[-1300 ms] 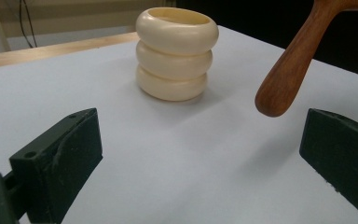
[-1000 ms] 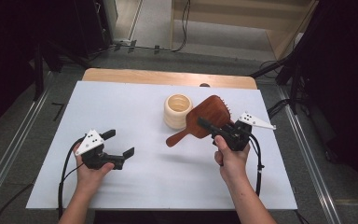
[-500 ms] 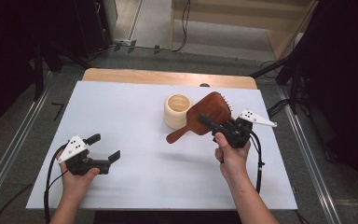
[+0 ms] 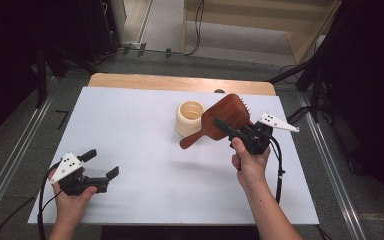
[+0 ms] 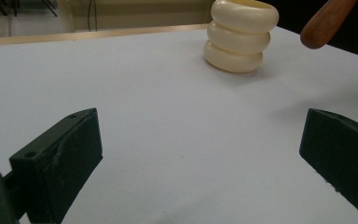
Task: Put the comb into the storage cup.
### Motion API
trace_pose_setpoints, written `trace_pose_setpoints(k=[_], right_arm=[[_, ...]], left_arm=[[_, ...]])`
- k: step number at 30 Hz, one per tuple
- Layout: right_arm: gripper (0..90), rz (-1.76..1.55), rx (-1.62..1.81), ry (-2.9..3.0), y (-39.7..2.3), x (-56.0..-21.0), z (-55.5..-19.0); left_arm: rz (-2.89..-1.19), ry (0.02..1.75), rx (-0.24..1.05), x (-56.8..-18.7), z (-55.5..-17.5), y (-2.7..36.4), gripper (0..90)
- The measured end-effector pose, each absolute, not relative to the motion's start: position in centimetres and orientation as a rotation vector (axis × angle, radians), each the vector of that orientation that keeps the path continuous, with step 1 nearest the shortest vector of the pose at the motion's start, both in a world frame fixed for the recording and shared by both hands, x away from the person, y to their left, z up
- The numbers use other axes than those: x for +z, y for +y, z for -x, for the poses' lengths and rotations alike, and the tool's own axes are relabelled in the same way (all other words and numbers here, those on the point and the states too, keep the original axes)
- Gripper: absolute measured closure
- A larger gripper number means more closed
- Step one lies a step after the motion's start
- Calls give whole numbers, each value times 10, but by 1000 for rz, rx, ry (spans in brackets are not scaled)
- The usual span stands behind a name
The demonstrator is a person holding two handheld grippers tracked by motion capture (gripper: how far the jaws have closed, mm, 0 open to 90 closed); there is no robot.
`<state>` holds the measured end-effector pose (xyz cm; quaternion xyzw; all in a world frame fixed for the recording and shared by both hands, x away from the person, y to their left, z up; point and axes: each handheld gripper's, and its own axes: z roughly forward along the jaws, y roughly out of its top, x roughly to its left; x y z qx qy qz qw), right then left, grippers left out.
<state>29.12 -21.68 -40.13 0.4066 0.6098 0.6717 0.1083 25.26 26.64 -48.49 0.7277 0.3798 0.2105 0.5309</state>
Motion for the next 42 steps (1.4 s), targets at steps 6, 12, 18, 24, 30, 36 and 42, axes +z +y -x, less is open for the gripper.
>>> trace_pose_setpoints(k=[6, 12, 18, 24, 30, 36, 42], right_arm=[[564, -1190, 1972, 1786, -218, -398, -294], [563, -1186, 1968, 1778, -218, -394, -296], [563, -1173, 1955, 1777, -218, -389, -299], [563, -1171, 1954, 1765, -219, -385, -303], [563, -1179, 1966, 1743, -219, -383, -308], [563, -1176, 1966, 1730, -220, -379, -313], [563, -1179, 1959, 1714, -224, -373, -318]], left_arm=[[-1735, 916, 516, -486, -248, 273, 0], [-1735, 922, 529, -487, -244, 279, 0], [-1738, 928, 535, -488, -241, 284, 0], [-1741, 932, 514, -492, -243, 285, 0], [-1742, 929, 525, -493, -241, 282, 0], [-1733, 936, 520, -493, -241, 283, 0], [-1735, 932, 522, -493, -241, 283, 0]])
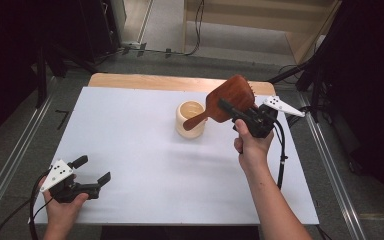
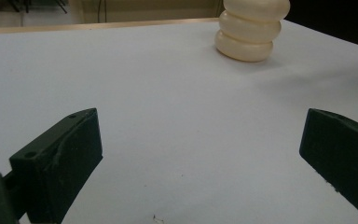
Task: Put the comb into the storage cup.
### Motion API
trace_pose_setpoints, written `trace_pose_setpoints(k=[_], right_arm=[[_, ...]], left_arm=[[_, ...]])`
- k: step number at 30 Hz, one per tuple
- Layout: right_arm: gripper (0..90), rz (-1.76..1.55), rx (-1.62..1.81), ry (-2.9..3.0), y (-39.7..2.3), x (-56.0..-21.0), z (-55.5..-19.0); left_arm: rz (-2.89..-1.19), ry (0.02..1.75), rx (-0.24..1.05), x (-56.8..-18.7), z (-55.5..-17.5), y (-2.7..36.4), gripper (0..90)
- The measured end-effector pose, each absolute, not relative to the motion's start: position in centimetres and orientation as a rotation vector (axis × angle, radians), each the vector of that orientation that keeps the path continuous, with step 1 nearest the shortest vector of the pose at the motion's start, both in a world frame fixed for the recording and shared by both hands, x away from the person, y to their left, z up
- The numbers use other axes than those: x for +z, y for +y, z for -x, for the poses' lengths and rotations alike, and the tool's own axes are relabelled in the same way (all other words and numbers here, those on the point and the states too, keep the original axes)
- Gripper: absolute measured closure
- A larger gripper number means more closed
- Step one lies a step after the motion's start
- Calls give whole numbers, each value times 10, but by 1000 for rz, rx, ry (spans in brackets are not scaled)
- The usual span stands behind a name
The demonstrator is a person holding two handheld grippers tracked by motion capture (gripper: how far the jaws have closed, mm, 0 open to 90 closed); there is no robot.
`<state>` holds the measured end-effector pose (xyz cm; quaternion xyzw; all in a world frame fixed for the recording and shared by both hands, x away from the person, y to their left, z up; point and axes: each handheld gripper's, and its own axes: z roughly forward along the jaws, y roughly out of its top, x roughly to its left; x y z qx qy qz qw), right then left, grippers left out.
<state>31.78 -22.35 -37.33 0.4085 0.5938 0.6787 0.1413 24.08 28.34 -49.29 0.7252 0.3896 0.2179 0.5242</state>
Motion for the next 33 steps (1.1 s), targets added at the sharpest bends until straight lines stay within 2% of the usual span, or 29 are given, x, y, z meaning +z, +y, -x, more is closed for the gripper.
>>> trace_pose_setpoints(k=[33], right_arm=[[563, -1251, 1894, 1632, -231, -379, -347]], left_arm=[[-1752, 916, 529, -493, -240, 281, 0]])
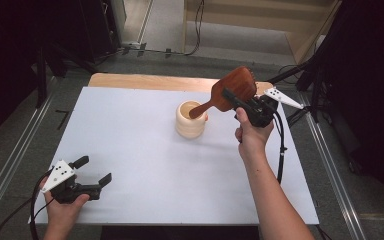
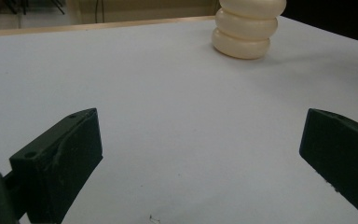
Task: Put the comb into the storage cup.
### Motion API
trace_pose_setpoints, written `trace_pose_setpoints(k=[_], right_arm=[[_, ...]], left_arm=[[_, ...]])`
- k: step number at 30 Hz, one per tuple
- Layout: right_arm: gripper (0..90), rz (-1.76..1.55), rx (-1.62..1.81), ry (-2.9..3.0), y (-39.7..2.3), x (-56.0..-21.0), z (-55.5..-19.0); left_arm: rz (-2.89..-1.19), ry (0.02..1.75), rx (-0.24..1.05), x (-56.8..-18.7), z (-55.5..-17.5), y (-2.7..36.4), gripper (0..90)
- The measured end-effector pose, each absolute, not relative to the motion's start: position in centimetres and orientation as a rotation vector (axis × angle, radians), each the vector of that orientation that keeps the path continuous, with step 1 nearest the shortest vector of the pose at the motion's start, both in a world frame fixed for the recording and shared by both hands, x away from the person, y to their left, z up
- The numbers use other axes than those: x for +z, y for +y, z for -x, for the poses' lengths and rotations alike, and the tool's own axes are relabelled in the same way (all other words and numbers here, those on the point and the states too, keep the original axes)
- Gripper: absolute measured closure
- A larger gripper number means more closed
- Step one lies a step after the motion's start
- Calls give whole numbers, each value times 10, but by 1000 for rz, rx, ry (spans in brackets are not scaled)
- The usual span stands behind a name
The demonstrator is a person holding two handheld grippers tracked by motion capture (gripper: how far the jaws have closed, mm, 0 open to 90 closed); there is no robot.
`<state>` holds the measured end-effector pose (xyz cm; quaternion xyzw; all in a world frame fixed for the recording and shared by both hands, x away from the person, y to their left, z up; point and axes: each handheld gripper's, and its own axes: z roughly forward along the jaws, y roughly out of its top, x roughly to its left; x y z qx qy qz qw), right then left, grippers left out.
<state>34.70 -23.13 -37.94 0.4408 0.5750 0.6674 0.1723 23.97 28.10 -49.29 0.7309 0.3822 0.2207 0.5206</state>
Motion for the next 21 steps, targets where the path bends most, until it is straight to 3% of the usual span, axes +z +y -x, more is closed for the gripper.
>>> trace_pose_setpoints(k=[21], right_arm=[[562, -1281, 1812, 1672, -218, -399, -364]], left_arm=[[-1749, 911, 525, -493, -240, 281, 0]])
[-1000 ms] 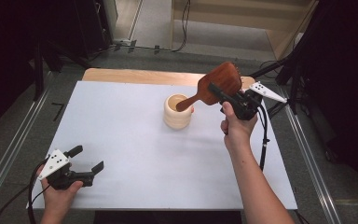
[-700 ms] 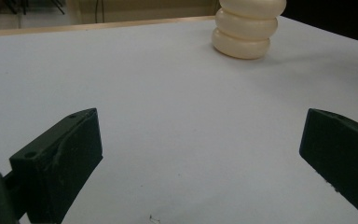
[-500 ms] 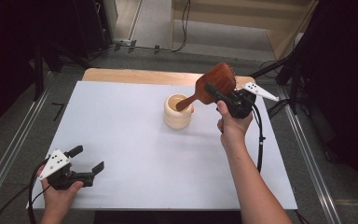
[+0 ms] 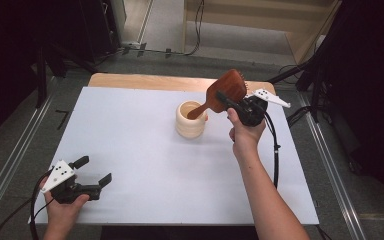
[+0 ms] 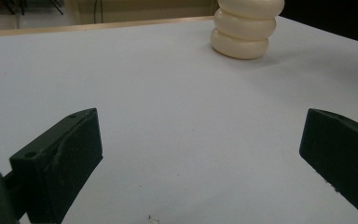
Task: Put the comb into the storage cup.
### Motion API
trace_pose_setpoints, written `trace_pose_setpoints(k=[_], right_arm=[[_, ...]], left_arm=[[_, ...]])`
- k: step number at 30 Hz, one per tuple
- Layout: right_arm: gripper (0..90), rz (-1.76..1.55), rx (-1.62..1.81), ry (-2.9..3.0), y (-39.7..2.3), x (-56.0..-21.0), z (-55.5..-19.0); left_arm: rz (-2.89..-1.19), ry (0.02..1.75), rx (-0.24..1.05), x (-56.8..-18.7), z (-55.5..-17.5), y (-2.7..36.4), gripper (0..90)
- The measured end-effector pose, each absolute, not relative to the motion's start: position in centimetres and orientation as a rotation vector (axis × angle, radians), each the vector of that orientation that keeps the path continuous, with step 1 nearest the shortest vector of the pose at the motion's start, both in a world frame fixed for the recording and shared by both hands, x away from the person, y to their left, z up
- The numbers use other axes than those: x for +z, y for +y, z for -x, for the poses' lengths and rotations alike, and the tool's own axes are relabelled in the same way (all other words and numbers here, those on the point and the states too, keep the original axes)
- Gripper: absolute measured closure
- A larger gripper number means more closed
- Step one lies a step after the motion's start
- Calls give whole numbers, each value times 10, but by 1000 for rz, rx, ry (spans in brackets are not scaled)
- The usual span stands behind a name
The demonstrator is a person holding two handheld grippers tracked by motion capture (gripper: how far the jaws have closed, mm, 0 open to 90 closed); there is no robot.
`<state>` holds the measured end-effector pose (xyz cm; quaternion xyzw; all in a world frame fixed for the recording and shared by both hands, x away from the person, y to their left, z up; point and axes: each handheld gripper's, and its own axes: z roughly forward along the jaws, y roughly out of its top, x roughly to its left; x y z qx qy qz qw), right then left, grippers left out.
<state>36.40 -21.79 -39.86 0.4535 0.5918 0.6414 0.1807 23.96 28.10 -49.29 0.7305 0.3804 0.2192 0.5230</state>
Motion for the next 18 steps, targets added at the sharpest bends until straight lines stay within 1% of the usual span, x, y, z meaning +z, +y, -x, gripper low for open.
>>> trace_pose_setpoints(k=[18], right_arm=[[561, -1324, 1752, 1706, -207, -420, -374]], left_arm=[[-1751, 908, 521, -493, -239, 281, 0]])
